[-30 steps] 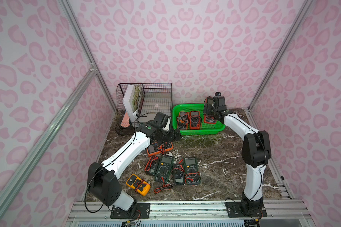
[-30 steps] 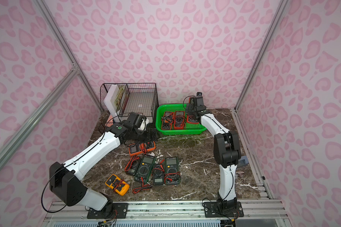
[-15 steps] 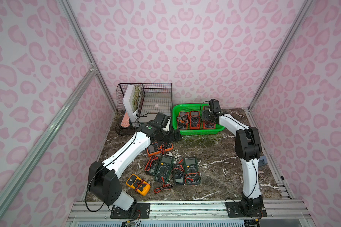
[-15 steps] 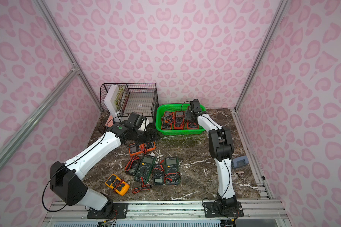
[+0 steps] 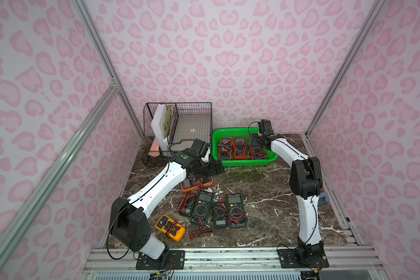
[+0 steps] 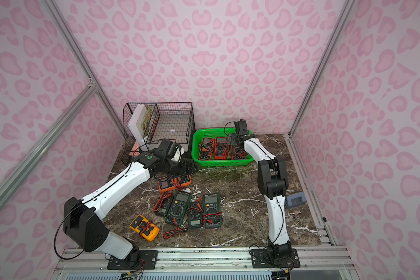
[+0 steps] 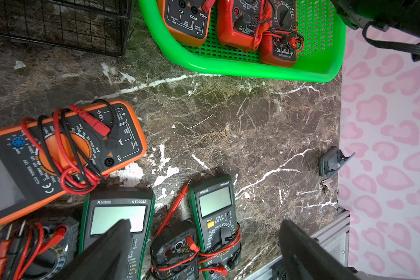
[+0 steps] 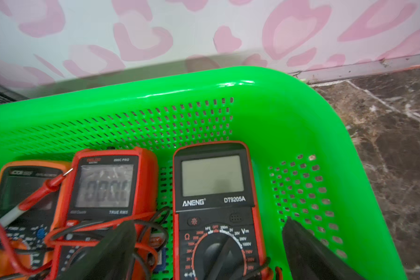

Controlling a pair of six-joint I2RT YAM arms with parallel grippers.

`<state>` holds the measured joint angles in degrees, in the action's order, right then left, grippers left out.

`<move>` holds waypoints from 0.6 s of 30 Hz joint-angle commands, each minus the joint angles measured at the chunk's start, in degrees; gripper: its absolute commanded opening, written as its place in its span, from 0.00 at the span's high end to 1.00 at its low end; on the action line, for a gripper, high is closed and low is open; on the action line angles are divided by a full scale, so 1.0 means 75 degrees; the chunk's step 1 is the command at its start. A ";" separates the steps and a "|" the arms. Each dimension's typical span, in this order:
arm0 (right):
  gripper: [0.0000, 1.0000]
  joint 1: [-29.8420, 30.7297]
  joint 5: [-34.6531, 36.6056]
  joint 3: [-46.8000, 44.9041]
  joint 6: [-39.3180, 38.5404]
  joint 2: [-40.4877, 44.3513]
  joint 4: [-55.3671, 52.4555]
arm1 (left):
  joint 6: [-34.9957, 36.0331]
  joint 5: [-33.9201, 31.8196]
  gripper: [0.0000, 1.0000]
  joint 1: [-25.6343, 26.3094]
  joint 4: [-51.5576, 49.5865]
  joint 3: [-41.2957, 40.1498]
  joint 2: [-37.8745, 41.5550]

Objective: Put the multimeter into the basket
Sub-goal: Place the multimeter in the basket.

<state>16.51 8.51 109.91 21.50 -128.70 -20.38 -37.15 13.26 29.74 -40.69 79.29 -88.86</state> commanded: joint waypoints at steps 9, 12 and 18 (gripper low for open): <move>0.01 0.0221 -0.0403 -0.0830 0.0342 0.1498 -0.0083 | 0.0152 -0.0133 0.01 -0.0004 0.0039 -0.0323 0.0358; 0.01 0.0425 -0.0341 -0.1446 0.0366 0.2106 -0.0063 | 0.0264 -0.0251 0.01 -0.0004 -0.0047 -0.0503 0.0556; 0.01 0.1013 -0.0219 -0.3175 0.0502 0.3597 0.0180 | 0.0382 -0.0386 0.01 -0.0004 -0.0134 -0.0946 0.0945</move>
<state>22.81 6.26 89.49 24.21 -104.92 -19.75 -35.59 11.31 29.74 -40.80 73.08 -82.70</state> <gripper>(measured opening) 0.991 0.984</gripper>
